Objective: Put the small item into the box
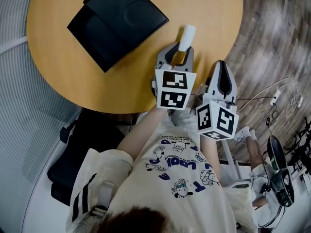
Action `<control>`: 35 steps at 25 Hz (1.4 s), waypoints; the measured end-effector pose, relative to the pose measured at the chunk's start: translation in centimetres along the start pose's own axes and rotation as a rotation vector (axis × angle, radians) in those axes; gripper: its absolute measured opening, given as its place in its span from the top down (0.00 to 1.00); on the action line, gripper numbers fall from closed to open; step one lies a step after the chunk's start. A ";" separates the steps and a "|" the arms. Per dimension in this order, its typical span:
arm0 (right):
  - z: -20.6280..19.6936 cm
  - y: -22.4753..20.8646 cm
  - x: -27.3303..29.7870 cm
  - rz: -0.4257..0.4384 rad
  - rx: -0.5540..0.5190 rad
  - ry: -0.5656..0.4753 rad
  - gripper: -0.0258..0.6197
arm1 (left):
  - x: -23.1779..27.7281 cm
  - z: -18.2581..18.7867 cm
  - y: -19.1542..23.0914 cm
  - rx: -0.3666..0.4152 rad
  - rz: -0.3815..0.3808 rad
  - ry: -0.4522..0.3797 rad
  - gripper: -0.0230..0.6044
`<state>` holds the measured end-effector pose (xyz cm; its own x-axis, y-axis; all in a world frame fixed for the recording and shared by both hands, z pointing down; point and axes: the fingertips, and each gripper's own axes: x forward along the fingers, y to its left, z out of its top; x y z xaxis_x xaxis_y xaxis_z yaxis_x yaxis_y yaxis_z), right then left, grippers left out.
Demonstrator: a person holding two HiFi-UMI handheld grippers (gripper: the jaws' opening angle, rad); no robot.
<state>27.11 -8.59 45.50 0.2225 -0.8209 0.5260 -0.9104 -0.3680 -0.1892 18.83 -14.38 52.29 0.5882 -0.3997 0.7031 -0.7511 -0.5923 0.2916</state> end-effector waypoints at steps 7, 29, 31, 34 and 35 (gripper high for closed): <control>1.9 3.5 -0.1 0.077 -0.044 -0.037 0.89 | -3.7 2.2 1.7 -0.038 0.042 -0.084 0.75; 3.6 14.5 1.0 0.319 -0.162 -0.055 0.89 | -12.3 3.8 11.4 -0.204 0.273 -0.232 0.75; 3.5 15.3 1.1 0.335 -0.171 -0.053 0.89 | -12.7 3.6 12.1 -0.219 0.288 -0.239 0.75; 3.4 16.5 1.4 0.360 -0.183 -0.046 0.89 | -13.3 3.4 13.2 -0.241 0.311 -0.247 0.75; 3.3 16.9 1.5 0.368 -0.188 -0.043 0.89 | -13.5 3.3 13.6 -0.252 0.319 -0.249 0.75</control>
<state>13.24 -17.46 40.36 -0.1190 -0.9018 0.4154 -0.9789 0.0365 -0.2012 1.66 -19.36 44.66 0.3474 -0.7078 0.6151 -0.9371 -0.2373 0.2561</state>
